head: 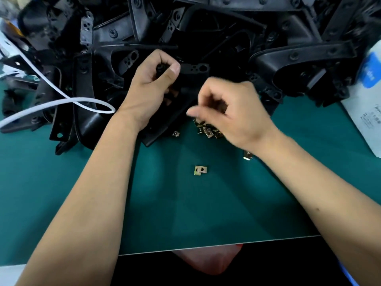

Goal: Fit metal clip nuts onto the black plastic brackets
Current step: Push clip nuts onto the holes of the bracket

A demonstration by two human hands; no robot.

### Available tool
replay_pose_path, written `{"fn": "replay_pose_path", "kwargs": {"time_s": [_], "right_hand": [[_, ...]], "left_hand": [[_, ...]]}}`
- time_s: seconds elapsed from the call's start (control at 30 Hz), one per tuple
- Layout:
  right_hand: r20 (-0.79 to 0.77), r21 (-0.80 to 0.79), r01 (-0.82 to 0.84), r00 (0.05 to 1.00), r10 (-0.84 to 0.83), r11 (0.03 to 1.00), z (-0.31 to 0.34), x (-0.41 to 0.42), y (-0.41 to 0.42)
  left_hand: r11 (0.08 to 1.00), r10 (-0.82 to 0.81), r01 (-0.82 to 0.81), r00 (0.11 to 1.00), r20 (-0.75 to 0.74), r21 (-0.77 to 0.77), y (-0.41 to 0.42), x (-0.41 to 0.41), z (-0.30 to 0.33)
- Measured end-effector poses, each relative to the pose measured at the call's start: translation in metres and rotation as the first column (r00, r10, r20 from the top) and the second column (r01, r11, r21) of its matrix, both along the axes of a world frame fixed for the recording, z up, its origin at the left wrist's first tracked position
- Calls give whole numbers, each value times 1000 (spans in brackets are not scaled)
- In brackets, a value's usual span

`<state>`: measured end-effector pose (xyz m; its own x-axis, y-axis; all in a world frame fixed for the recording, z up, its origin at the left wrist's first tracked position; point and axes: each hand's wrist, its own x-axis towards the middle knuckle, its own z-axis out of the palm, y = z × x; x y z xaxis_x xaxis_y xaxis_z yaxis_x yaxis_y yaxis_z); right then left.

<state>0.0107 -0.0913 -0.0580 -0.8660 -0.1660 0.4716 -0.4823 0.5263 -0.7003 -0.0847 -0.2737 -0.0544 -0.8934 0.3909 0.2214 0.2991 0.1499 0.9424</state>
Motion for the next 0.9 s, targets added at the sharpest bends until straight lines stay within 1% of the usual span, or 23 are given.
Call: {"fn": "replay_pose_path", "kwargs": {"time_s": [0.07, 0.13, 0.23, 0.3, 0.4, 0.47, 0.63, 0.7, 0.9], "right_hand": [[61, -150, 49, 997, -40, 987, 2, 0, 9], [91, -253, 106, 992, -85, 962, 4, -2, 14], [114, -381, 179, 983, -146, 907, 7, -5, 20], [164, -413, 214, 974, -159, 885, 7, -7, 24], [246, -388, 234, 959, -144, 892, 5, -8, 31], [297, -377, 212, 950, -99, 901, 6, -7, 36], [430, -374, 64, 896, 112, 925, 8, -5, 45], [452, -387, 14, 874, 177, 922, 9, -4, 46], [483, -485, -58, 814, 323, 873, 11, -2, 48]], "left_hand": [[996, -56, 59, 997, 53, -59, -1, 0, 2], [983, -99, 115, 988, 115, -143, -2, 0, 2], [968, -148, 183, 969, 199, -170, -2, 2, 1], [957, -213, 247, 954, 213, -150, -1, 4, 2], [926, -327, 357, 920, 214, -120, 0, 9, 3], [914, -363, 391, 907, 215, -110, 0, 9, 1], [888, -430, 453, 877, 215, -72, -1, 7, 1], [878, -450, 474, 865, 220, -65, -1, 8, 2], [889, -423, 450, 876, 230, -78, -2, 9, 4]]}}
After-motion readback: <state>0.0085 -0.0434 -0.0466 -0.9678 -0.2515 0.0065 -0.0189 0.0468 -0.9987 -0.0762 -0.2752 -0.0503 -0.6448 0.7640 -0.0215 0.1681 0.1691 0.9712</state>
